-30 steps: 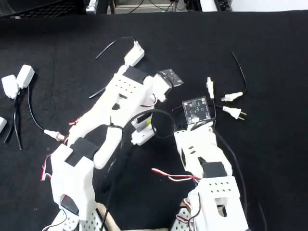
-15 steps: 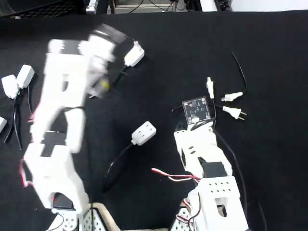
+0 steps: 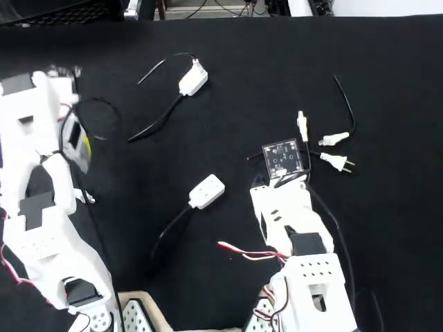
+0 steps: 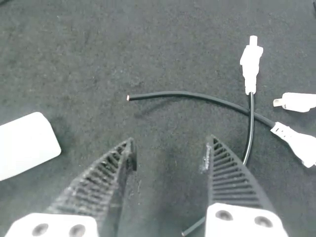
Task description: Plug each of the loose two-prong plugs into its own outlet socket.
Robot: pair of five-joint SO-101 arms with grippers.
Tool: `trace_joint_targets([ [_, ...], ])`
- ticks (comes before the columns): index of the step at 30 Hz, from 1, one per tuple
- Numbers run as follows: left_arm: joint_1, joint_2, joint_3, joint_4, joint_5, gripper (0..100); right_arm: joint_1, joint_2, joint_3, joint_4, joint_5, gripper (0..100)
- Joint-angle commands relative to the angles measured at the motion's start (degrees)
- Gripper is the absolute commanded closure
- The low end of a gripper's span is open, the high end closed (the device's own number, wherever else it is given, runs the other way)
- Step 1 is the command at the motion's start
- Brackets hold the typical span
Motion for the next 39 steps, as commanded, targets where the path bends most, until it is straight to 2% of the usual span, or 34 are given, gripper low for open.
trace_joint_targets([
  [1,-0.66,-0.70,5.49,0.79,4.13,86,-1.05,0.13,-0.22,-0.97,0.26,77.9],
  [6,-2.33,-1.23,12.53,-2.11,7.91,86,-1.05,0.13,-0.13,-0.97,0.26,77.9],
  [10,-6.81,-0.79,13.76,-7.38,12.66,91,-1.05,0.13,-0.13,-0.97,0.26,77.9],
  [14,-8.48,-1.14,13.76,-7.74,16.79,92,-1.05,0.13,-0.13,-0.97,0.26,77.9],
  [22,-8.13,-0.62,16.13,-9.93,26.37,92,-1.05,0.13,-0.13,-0.97,0.26,77.9],
  [35,-2.33,-0.62,24.04,-19.52,28.31,92,-1.05,0.13,-0.13,-0.97,0.26,77.9],
  [39,-2.24,-0.62,26.59,-23.12,32.44,92,-1.05,0.04,-0.13,-0.79,0.26,77.9],
])
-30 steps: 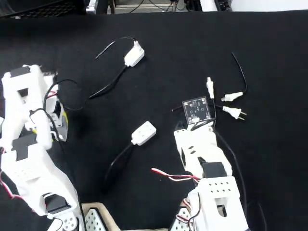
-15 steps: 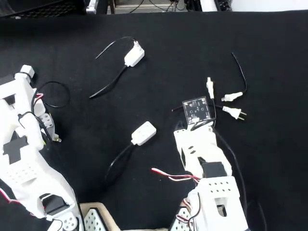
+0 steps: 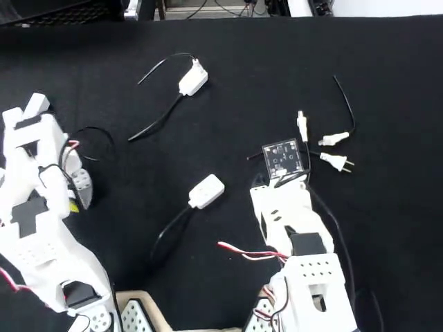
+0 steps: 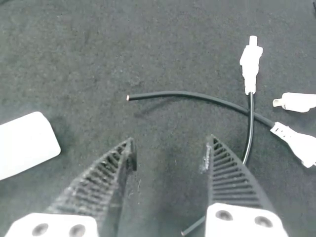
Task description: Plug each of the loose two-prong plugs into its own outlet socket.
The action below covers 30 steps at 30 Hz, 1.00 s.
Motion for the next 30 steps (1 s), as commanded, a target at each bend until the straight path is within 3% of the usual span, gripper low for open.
trace_joint_targets([
  [1,0.22,-0.53,0.84,-3.96,2.73,92,-1.05,0.04,-0.13,-0.70,0.26,77.9],
  [9,0.66,-1.58,0.04,-3.69,2.29,92,-2.55,0.04,-0.13,-0.70,0.26,77.9],
  [15,1.98,-9.93,-8.31,3.69,1.58,92,-2.64,0.13,-0.13,-0.79,0.26,77.9],
  [23,6.99,-21.45,-18.07,12.75,-17.67,92,-2.64,0.13,-0.13,-0.79,0.26,77.9],
  [30,-0.31,-15.21,-18.24,8.53,-29.80,92,-2.64,0.13,-0.13,-0.79,0.26,77.9],
])
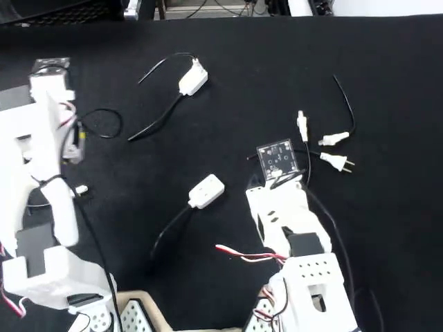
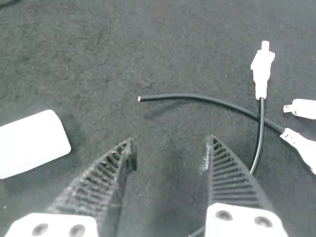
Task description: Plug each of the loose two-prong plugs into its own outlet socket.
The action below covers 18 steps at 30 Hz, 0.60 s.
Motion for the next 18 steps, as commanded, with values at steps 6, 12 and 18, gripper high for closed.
trace_joint_targets([
  [6,-8.92,12.13,-8.04,-7.47,-25.85,92,-0.53,0.13,-0.13,-0.79,0.26,77.9],
  [12,-12.97,21.01,-11.56,-7.38,-49.67,92,-0.53,0.13,-0.13,-0.88,0.26,77.9],
  [18,-12.35,22.07,-12.79,0.88,-65.32,92,-0.53,0.13,-0.04,-0.97,0.35,77.9],
])
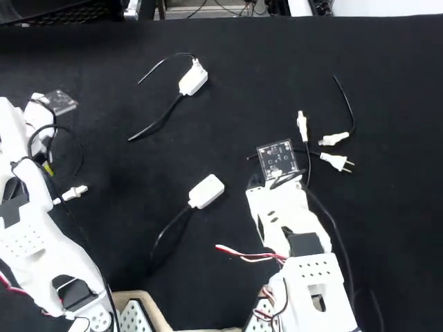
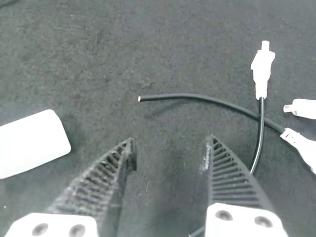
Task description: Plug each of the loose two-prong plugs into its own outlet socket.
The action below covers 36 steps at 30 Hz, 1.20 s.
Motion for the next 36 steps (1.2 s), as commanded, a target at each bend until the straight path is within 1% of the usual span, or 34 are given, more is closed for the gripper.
trace_joint_targets([
  [1,0.84,-0.70,-4.09,7.82,-8.00,92,-0.53,0.13,-0.13,-0.97,0.35,77.9],
  [4,1.19,-0.62,-8.31,12.66,-10.37,92,-0.53,0.13,-0.13,-0.97,0.35,77.9],
  [7,1.27,-0.62,-9.71,13.54,-10.64,90,-0.53,0.13,-0.13,-0.97,0.35,77.9],
  [8,1.27,-0.62,-9.89,13.54,-10.64,87,-0.53,0.13,-0.13,-0.97,0.35,77.9],
  [11,0.84,-0.62,-10.07,13.63,-10.64,74,-0.44,0.13,-0.13,-1.05,0.35,77.9],
  [12,0.84,-0.62,-9.80,13.63,-10.64,72,-0.44,0.13,-0.13,-1.05,0.35,77.9],
  [15,0.84,-0.62,-8.13,13.71,-11.08,75,-0.44,0.13,-0.13,-1.05,0.35,77.9],
  [19,1.27,-0.62,-3.12,13.71,-19.16,79,-0.44,0.13,-0.13,-1.05,0.35,77.9],
  [22,1.27,-0.35,-1.19,13.63,-22.86,79,-0.44,0.13,-0.13,-1.05,0.35,77.9],
  [36,1.54,0.09,1.63,13.10,-30.24,80,-0.44,0.13,-0.13,-1.05,0.35,77.9],
])
